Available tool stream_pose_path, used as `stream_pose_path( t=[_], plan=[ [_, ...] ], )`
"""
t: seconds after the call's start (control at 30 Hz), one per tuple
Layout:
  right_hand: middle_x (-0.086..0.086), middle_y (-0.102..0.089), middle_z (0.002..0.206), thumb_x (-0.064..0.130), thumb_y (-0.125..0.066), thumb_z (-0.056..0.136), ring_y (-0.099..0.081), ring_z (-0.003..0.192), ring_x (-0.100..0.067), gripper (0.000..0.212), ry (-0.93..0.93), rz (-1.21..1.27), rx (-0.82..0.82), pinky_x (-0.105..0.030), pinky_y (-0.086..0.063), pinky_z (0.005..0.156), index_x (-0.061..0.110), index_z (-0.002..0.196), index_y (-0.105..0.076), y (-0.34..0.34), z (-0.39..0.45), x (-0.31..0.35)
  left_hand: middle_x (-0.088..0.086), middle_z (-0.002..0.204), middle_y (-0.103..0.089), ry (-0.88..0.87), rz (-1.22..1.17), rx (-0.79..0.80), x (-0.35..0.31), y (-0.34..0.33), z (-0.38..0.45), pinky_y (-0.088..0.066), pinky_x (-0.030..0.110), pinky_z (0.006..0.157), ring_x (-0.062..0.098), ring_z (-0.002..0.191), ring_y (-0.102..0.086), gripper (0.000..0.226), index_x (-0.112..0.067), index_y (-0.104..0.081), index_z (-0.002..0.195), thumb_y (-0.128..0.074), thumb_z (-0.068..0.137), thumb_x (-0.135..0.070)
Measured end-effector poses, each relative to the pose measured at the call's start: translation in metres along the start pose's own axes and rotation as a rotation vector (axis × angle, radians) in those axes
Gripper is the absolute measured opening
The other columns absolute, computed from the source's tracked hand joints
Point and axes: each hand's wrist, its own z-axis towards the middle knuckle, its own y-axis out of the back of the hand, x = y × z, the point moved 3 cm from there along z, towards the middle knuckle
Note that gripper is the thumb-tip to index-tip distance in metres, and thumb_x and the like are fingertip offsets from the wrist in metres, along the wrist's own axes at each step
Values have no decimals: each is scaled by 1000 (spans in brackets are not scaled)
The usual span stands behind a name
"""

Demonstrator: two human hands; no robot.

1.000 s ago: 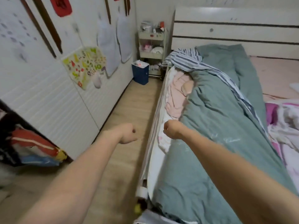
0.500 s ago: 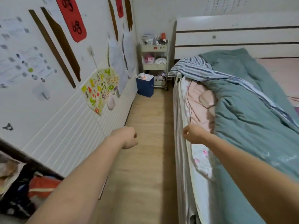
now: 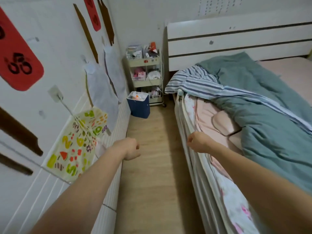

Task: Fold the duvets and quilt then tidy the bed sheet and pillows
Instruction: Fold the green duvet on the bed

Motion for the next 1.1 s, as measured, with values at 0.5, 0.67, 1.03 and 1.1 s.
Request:
stream_pose_path(
  t=[0.5,0.67,1.03,1.1],
  plan=[
    [-10,-67,106,18,-50,88,-61,94,-26,26,-272,0,-143,-31,-51,81,9,103,-70,143,344,-28,6,124,-59,-309,75,-36,24,244,400,-48,42,95,25,109,-55,36,-14,-60,122,-52,93,-35],
    [-13,-67,108,17,-53,87,-61,98,-29,26,-340,10,-134,-33,-49,79,5,105,-67,188,471,-61,7,141,-47,-429,80,-14,-17,308,536,-42,39,103,25,126,-47,50,-15,-46,139,-53,95,-35],
    [-10,-48,138,21,-54,93,-46,125,-28,43,-315,38,21,-32,-39,98,8,134,-48,257,756,-113,10,133,-46,-409,108,46,-32,388,798,-42,46,101,30,121,-44,54,-19,-45,136,-56,86,-34],
    [-9,-51,135,27,-59,90,-48,122,-28,45,-325,40,54,-35,-43,98,11,131,-49,257,798,-116,11,134,-43,-397,127,73,-34,399,842,-39,47,104,32,125,-40,53,-18,-43,135,-57,86,-34]
  ],
)
